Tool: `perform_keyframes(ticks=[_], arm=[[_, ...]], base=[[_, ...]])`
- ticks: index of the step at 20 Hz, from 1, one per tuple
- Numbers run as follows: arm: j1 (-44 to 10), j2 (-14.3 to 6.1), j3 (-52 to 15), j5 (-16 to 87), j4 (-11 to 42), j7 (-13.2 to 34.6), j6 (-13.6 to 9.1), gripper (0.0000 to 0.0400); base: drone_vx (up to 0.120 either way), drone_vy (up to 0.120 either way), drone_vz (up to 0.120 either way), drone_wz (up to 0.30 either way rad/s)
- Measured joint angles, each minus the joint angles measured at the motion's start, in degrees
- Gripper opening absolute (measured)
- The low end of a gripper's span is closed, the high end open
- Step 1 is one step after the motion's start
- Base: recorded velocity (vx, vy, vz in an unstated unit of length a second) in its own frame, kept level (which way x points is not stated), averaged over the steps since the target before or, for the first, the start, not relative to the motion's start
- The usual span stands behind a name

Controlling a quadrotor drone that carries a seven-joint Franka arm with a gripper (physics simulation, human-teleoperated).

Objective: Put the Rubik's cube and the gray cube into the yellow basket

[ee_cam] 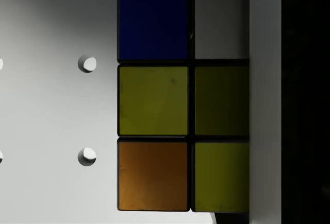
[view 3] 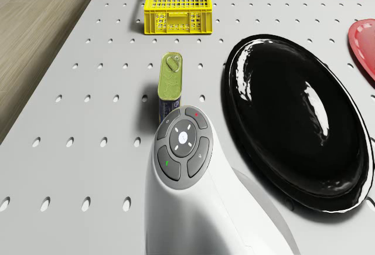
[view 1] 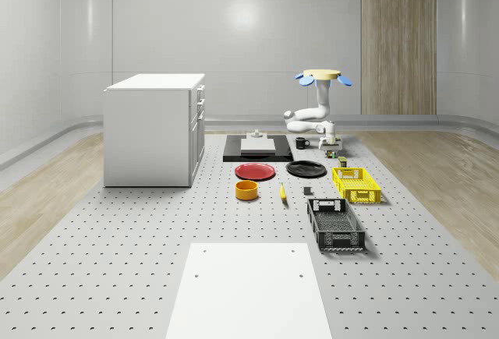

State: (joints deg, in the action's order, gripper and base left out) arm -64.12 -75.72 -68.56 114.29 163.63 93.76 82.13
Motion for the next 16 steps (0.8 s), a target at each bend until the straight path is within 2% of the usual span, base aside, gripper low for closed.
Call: perform_keyframes(ticks=[6,11,16], arm=[[-0.31,-0.72,-0.22,-0.39,-0.05,0.27,0.66,0.0327],[-0.61,-0.93,-2.98,-3.13,0.53,0.82,-0.06,0.0326],[-1.15,-1.02,-7.52,-7.58,1.25,1.65,-1.35,0.0325]], base=[[0.000,0.000,0.000,0.000],[0.000,0.000,0.008,0.000],[0.000,0.000,0.120,0.000]])
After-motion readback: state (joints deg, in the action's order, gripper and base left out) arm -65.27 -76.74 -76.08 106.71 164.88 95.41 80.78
